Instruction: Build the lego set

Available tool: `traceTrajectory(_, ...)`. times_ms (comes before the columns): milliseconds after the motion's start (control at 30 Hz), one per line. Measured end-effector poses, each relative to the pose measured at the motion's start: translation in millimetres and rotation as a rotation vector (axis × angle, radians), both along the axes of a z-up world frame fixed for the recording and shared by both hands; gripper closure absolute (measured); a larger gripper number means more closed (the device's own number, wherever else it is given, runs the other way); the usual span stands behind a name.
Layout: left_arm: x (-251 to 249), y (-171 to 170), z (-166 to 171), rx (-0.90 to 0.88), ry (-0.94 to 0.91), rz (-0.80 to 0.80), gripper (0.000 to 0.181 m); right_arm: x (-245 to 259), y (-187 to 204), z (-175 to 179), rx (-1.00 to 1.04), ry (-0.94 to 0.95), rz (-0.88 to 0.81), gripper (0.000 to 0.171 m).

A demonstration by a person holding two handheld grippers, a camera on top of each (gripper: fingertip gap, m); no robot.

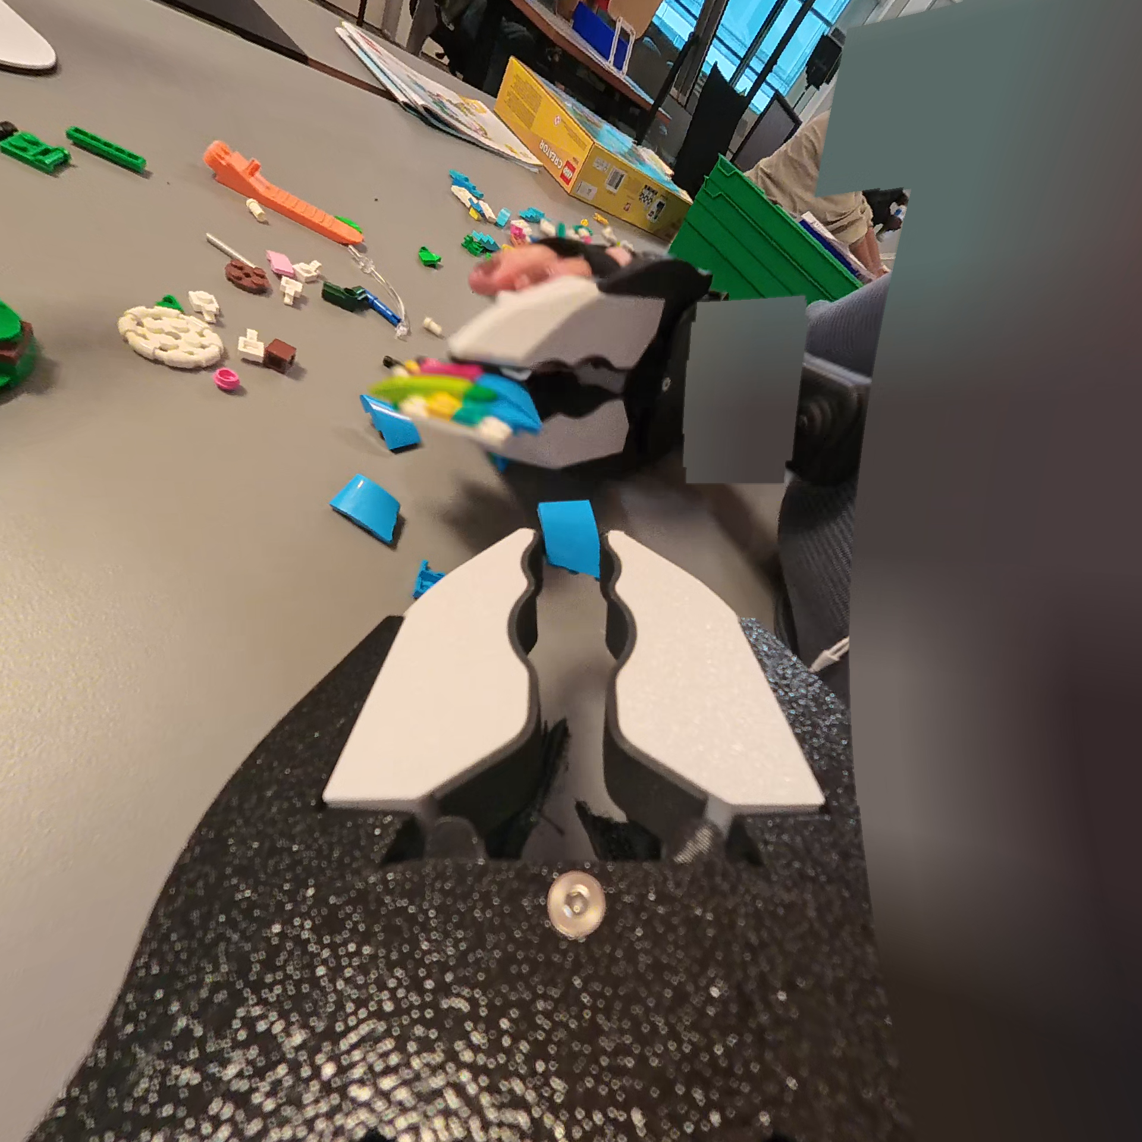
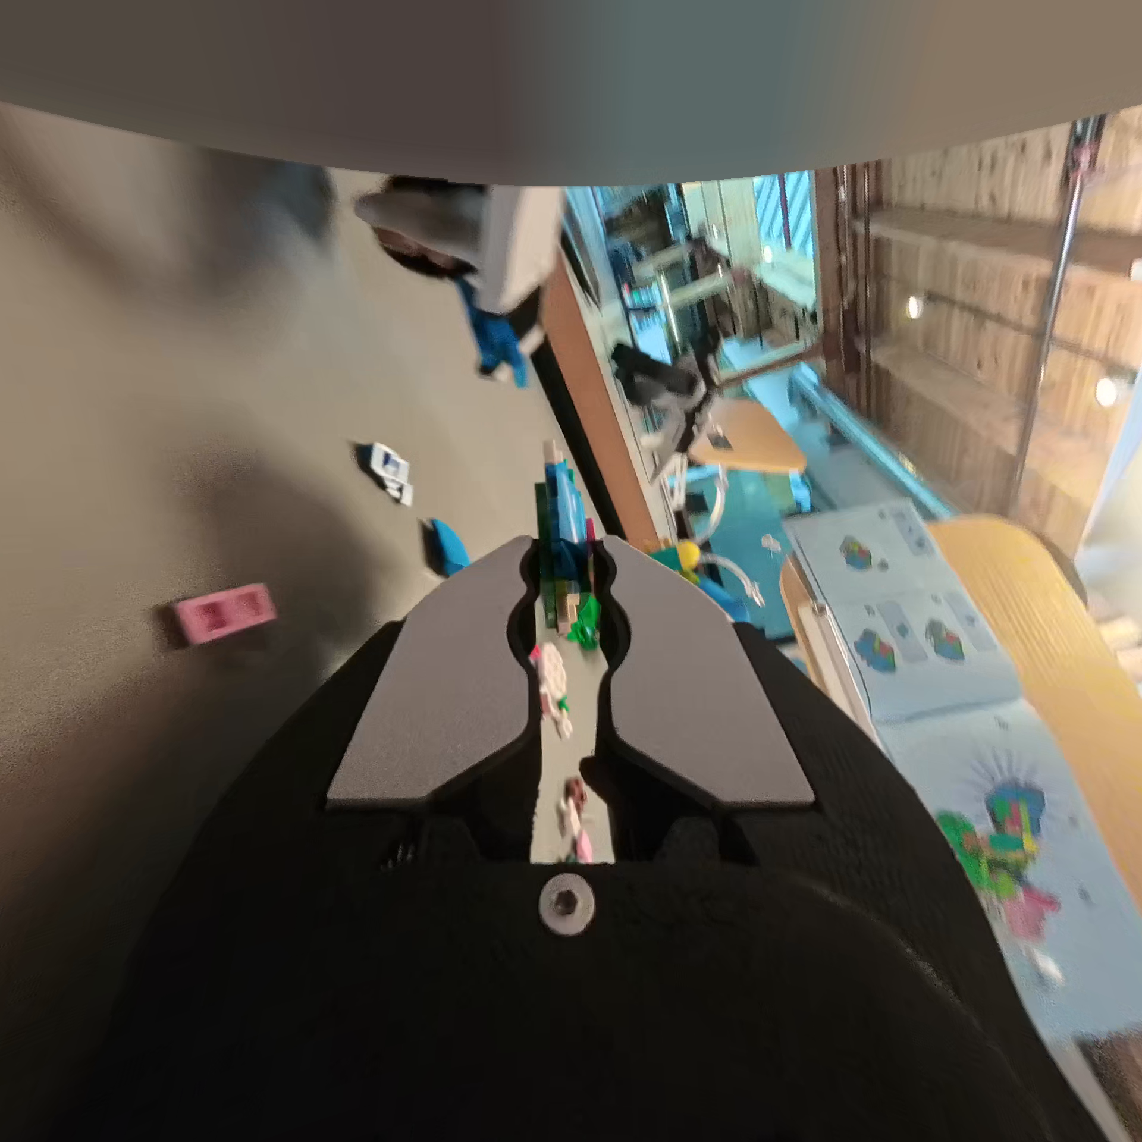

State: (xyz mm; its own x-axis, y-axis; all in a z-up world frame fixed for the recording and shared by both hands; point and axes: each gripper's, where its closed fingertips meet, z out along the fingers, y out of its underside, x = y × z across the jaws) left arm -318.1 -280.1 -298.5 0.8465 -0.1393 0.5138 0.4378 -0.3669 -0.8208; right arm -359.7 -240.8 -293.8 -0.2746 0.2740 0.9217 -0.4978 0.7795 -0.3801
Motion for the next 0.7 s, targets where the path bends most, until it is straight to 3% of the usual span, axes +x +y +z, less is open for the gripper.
traceTrajectory(167, 0.1, 0.6, -1.3, -0.008, 0.001, 0.001, 0.164, -32.2, 40.6, 8.0, -0.082, -0.289, -0.302, 0.156)
traceTrajectory(333, 0.7, 1.2, -2.2, -0.014, 0.004, 0.000, 0.164, -39.9, 84.5, -9.4, -0.133, -0.614, -0.536, 0.156)
traceTrajectory(700, 1.4, 1.9, -3.6, -0.024, 0.009, -0.002, 0.164, -39.4, 103.1, -17.7, -0.127, -0.691, -0.612, 0.157)
